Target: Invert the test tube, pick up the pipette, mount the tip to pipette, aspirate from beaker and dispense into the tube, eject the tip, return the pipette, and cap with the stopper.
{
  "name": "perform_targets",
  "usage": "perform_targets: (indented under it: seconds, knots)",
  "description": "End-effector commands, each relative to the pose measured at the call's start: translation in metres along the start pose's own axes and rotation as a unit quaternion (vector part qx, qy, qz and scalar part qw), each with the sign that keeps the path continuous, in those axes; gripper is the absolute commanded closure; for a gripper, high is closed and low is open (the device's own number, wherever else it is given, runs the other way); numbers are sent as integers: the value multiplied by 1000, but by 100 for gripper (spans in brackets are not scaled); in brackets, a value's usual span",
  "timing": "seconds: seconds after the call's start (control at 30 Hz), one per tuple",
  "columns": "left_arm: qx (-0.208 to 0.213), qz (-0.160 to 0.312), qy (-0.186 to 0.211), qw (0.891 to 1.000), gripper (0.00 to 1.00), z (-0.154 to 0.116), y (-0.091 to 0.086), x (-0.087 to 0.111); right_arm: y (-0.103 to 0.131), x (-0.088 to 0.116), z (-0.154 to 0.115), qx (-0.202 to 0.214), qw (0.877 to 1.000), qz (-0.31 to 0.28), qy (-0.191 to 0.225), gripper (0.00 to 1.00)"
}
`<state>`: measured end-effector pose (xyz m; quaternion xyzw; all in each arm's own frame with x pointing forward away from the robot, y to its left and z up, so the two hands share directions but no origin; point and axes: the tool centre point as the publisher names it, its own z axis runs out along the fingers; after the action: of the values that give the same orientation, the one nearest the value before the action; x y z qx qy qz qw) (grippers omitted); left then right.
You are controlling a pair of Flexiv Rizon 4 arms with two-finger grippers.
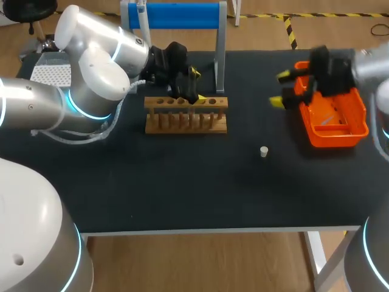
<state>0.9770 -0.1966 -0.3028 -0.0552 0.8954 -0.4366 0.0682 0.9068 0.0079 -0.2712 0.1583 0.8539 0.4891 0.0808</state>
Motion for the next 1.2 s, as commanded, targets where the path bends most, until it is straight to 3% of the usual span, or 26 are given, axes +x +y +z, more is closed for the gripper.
perform_targets:
  seconds: [0.03,0.23,0.6,1.2]
  knots:
    - [-1,0,1,1000,0,1,0,-1,-28,62,-51,-16,999,-2,-40,0]
    - [-1,0,1,1000,0,1,0,-1,-53,76,-52,-26,998,22,-49,0]
    - [-1,0,1,1000,0,1,0,-1,-92,93,-31,-7,997,36,-66,0]
    - [-1,0,1,1000,0,1,0,-1,-120,89,-5,33,995,37,-81,0]
